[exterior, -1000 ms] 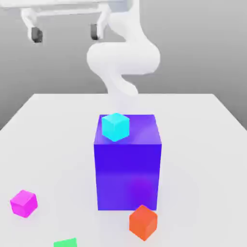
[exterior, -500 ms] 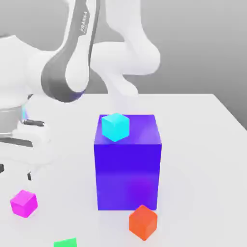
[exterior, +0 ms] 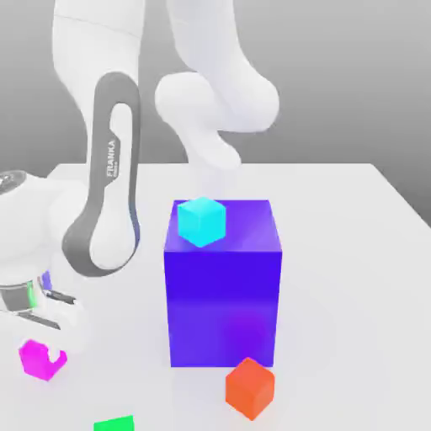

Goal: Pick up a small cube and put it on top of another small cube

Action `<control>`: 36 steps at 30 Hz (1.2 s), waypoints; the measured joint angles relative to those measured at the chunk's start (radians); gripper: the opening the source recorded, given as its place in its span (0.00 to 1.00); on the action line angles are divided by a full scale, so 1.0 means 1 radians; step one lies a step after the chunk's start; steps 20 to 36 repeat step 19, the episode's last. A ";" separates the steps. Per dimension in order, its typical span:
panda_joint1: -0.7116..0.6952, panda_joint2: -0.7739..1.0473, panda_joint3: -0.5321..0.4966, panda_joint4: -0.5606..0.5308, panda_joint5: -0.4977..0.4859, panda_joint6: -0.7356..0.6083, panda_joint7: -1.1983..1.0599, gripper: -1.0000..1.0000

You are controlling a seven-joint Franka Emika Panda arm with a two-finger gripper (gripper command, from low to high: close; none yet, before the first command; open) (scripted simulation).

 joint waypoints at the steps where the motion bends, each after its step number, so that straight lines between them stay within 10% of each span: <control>1: 0.014 -0.030 -0.019 -0.008 -0.024 -0.022 0.018 0.00; 15: 0.301 -0.014 0.047 0.248 -0.184 -0.248 0.365 0.00; 16: 0.296 0.016 0.055 0.252 -0.174 -0.222 0.359 1.00; 36: 0.296 0.016 0.056 0.252 -0.174 -0.222 0.359 1.00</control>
